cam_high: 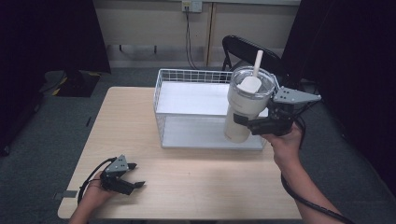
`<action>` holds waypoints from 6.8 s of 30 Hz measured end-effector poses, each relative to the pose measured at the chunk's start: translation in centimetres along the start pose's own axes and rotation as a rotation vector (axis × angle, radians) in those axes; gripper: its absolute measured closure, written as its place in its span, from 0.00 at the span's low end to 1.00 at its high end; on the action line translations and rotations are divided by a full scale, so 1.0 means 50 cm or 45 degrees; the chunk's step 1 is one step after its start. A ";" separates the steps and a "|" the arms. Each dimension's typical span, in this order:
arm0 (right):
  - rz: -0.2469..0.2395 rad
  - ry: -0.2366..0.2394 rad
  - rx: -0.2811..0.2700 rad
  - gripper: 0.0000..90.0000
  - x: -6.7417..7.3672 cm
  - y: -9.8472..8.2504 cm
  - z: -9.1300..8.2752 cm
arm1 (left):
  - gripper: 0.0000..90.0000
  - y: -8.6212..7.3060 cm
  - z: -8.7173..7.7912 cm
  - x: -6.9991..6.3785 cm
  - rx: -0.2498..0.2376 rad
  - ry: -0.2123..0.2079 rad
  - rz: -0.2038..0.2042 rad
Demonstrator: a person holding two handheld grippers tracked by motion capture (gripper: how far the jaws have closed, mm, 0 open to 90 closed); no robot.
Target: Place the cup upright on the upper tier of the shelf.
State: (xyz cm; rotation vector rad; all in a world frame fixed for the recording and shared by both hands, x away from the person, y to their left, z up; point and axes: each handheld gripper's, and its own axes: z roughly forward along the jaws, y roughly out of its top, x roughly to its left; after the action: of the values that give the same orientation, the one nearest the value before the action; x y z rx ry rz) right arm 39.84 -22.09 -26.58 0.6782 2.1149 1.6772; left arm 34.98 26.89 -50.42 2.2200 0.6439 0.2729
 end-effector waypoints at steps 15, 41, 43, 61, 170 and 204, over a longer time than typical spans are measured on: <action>0.024 -0.068 -0.020 0.11 -0.023 0.058 0.019 | 0.21 0.000 0.000 0.000 0.001 0.000 0.001; 0.028 -0.305 -0.035 0.11 -0.091 0.082 0.080 | 0.21 0.000 0.000 0.000 -0.004 0.003 0.002; 0.032 -0.325 -0.029 0.11 -0.098 0.078 0.085 | 0.21 0.000 -0.001 0.000 -0.004 0.003 0.001; 0.048 -0.437 -0.004 0.11 -0.130 0.063 0.113 | 0.21 -0.002 -0.002 0.000 -0.005 -0.002 0.000; 0.006 -0.312 0.009 0.13 -0.104 -0.025 0.055 | 0.21 -0.005 -0.005 -0.001 0.000 -0.005 0.001; -0.086 -0.138 0.074 0.15 -0.037 -0.090 0.021 | 0.20 -0.005 -0.006 -0.001 0.001 -0.001 0.003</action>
State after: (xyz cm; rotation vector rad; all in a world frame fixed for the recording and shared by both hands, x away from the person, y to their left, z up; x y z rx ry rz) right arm 41.28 -23.11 -31.22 0.6909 2.0934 1.5148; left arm 34.72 27.19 -50.44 2.2216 0.6410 0.2733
